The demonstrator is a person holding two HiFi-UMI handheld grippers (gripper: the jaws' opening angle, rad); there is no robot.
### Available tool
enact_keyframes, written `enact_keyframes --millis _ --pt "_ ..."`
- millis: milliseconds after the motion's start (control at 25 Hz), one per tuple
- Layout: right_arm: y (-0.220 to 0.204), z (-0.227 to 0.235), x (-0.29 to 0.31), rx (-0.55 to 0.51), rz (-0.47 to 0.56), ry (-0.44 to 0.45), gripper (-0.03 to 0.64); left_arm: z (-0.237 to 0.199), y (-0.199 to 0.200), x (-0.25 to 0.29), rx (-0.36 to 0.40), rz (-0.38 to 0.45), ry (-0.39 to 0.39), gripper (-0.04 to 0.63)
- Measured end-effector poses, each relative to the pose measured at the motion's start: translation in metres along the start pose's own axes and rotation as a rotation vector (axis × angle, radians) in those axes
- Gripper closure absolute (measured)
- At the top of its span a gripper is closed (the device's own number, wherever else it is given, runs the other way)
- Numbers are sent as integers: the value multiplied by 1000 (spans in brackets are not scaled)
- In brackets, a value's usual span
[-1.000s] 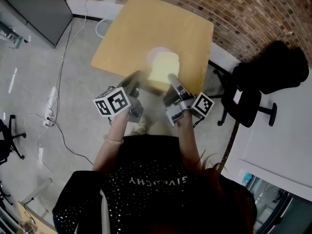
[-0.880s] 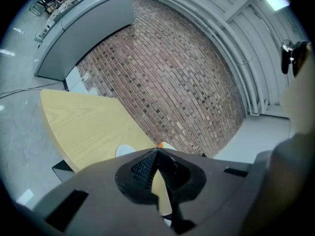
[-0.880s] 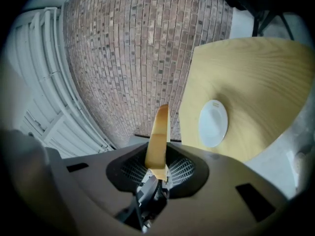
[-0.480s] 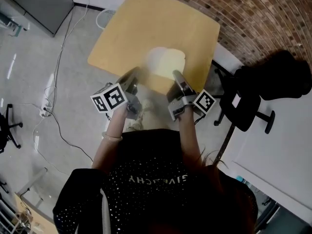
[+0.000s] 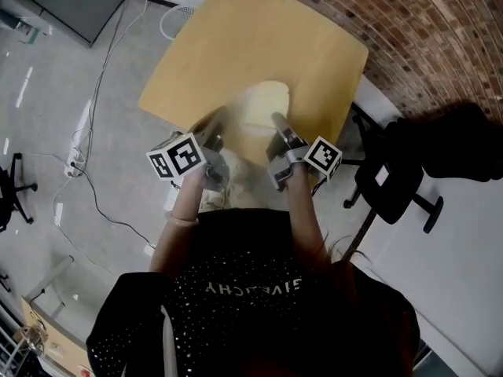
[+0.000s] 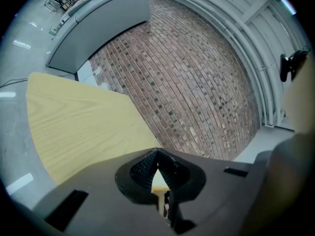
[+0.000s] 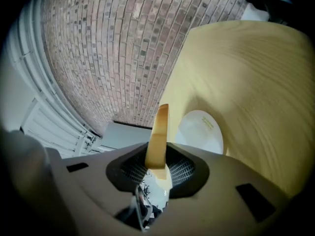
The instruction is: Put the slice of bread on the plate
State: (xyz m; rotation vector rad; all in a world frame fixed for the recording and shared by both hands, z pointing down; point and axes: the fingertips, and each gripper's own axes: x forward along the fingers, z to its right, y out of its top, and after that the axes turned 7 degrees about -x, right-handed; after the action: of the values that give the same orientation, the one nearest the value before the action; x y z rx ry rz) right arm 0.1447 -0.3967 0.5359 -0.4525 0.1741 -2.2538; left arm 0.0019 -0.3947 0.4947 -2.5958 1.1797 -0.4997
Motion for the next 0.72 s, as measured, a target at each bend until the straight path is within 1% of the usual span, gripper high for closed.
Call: enact_keyframes --millis 240,320,520,640,720 --pt "-10 9 18 -44 -89 -37 520 -10 7 3 -25 21 12 586" --pt "-11 14 20 -63 -108 -59 520 -13 7 2 -26 28 24 586" --pt "-16 23 23 -124 -153 -128 520 -16 6 1 -38 33 27 586" --pt "-23 31 23 -200 -200 -196 518 -16 4 1 -36 30 30 586" --pt "-25 32 23 -246 -212 -221 511 -15 3 0 -34 32 31 586"
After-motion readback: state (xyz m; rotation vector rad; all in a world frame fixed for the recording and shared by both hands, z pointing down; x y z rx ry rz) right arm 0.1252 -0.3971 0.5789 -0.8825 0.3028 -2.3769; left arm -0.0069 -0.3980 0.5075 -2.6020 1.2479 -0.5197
